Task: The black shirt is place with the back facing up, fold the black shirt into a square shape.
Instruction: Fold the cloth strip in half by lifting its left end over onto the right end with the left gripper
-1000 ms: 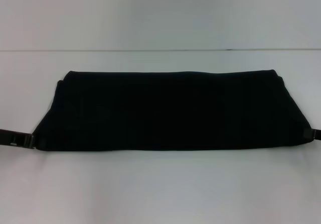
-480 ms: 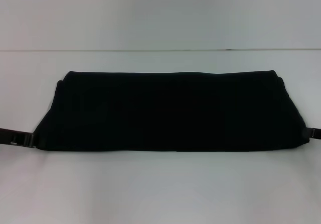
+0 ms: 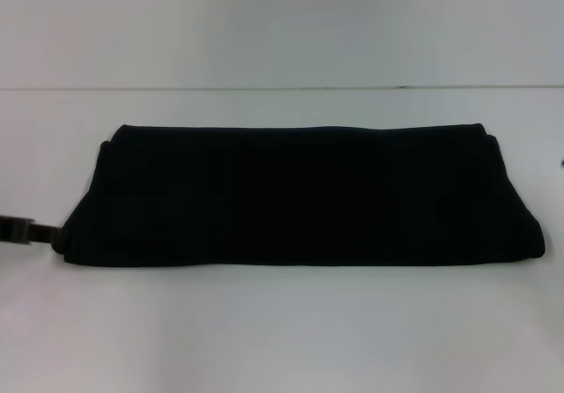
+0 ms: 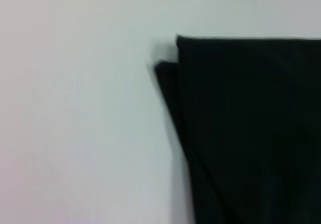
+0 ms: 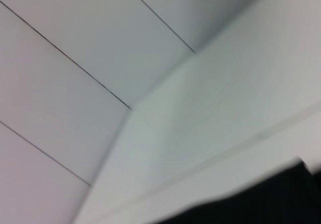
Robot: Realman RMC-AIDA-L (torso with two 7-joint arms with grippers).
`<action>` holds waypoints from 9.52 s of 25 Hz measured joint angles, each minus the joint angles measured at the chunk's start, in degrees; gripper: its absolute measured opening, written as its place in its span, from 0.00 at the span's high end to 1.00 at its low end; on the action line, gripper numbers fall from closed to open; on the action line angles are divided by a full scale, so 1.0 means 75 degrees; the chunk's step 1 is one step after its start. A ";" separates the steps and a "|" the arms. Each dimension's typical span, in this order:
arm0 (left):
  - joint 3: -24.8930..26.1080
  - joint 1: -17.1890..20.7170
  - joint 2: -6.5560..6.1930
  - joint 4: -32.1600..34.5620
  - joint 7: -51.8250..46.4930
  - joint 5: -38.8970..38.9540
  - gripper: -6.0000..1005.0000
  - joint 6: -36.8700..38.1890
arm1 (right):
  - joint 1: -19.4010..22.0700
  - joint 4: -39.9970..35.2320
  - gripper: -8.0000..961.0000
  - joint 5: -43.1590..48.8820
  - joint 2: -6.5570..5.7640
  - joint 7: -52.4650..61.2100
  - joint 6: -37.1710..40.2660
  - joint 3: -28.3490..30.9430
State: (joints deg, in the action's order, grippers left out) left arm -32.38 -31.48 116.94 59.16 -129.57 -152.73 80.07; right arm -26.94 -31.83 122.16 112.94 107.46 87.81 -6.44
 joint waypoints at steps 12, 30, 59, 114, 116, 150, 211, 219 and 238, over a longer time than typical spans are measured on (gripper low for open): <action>0.0543 -0.0638 -0.0143 -0.0601 -0.0203 0.0401 0.37 -0.0490 | -0.0975 -0.0193 0.28 -0.0255 -0.0036 -0.0777 -0.0473 -0.0071; 0.0541 -0.0839 -0.0261 -0.1876 -0.0144 0.0768 0.37 0.0263 | -0.1113 -0.0121 0.23 -0.0268 0.0044 -0.0716 -0.1488 -0.0512; 0.0658 -0.0679 -0.0317 -0.1520 -0.0239 0.0240 0.37 -0.0876 | -0.1320 -0.0137 0.23 -0.0281 0.0110 -0.0780 -0.1529 -0.0496; 0.0509 -0.0596 -0.0170 -0.1688 -0.0644 -0.0155 0.37 -0.1150 | -0.1283 -0.0115 0.23 -0.0281 0.0070 -0.0735 -0.1477 -0.0512; 0.0507 -0.0603 -0.0169 -0.1702 -0.0643 -0.0166 0.37 -0.1149 | -0.1283 -0.0115 0.23 -0.0281 0.0070 -0.0735 -0.1479 -0.0512; 0.0113 -0.0936 -0.0099 -0.1779 -0.0502 0.0155 0.37 -0.0540 | -0.1257 -0.0115 0.24 -0.0280 0.0060 -0.0759 -0.1521 -0.0512; -0.0016 -0.0934 -0.0113 -0.1979 -0.0164 0.0163 0.37 -0.0462 | -0.1142 -0.0115 0.24 -0.0281 0.0114 -0.0805 -0.1383 -0.0512; -0.0291 -0.0992 -0.0083 -0.1965 -0.0135 0.0172 0.37 -0.0521 | -0.1142 -0.0137 0.24 -0.0281 0.0129 -0.0805 -0.1376 -0.0512; -0.0132 -0.0794 -0.0232 -0.1411 -0.0307 -0.0018 0.37 -0.0410 | -0.1189 -0.0165 0.24 -0.0281 0.0116 -0.0805 -0.1371 -0.0512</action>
State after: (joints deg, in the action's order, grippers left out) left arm -33.37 -37.43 115.21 48.58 -131.88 -152.87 77.00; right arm -35.85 -33.07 120.06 113.81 101.42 77.52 -10.28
